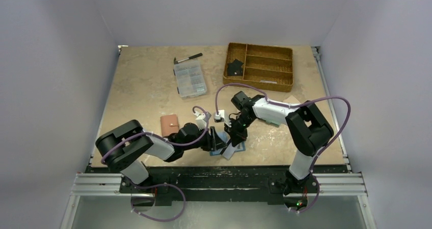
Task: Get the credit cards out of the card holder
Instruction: Pick up the credit card from the card holder.
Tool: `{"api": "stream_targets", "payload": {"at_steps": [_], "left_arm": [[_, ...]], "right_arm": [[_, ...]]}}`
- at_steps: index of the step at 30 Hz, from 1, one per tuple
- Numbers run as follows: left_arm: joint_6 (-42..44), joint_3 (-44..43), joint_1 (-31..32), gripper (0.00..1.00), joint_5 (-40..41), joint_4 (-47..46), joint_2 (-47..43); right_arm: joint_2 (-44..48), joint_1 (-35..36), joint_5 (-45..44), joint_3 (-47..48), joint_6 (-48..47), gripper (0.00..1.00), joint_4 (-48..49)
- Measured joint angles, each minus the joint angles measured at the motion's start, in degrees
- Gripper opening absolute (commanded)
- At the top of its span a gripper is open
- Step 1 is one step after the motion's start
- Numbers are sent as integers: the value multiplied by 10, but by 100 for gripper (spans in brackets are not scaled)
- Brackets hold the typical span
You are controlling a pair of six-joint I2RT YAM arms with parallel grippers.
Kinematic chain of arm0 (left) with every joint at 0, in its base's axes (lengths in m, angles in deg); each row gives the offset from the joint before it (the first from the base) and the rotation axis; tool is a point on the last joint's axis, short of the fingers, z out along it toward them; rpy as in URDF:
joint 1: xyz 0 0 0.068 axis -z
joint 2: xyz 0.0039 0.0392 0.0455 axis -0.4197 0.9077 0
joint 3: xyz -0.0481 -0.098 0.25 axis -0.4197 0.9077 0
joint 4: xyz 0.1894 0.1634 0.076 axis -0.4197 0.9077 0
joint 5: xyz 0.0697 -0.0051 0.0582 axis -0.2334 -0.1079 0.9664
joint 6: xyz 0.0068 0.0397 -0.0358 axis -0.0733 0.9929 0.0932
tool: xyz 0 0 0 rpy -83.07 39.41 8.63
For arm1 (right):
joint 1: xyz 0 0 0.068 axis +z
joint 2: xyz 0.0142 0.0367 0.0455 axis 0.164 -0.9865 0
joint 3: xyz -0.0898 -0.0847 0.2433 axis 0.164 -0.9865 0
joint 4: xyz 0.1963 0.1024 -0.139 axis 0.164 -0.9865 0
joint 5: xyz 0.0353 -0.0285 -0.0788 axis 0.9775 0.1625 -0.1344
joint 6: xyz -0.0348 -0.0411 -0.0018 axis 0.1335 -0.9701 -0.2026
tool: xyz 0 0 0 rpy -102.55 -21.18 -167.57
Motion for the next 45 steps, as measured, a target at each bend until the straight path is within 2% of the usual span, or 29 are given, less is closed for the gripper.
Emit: {"api": "stream_targets", "payload": {"at_steps": [6,11,17,20,23,28,31,36,45], "left_arm": [[-26,-7,-1,52,-16,-31,27],[-41,2,-1,53,-12,-26,14],[-58,47,-1,54,14,57,-123],[-81,73,2,55,24,63,-180],[-117,99,20,55,43,57,-200],[-185,121,83,55,89,25,-164],[-235,134,115,54,131,-26,-118],[-302,145,140,54,190,-94,-63],[-425,106,188,50,255,-126,19]], "right_arm": [[-11,0,-2,10,16,3,-8],[-14,0,-3,14,21,4,-11],[-17,0,-4,19,26,5,-16],[-18,0,-7,20,30,5,-17],[-18,0,-8,21,32,5,-17],[-21,0,-9,24,37,5,-20],[-21,0,-9,24,39,5,-20],[-21,0,-9,24,40,5,-20],[-21,0,-9,24,41,5,-20]]}}
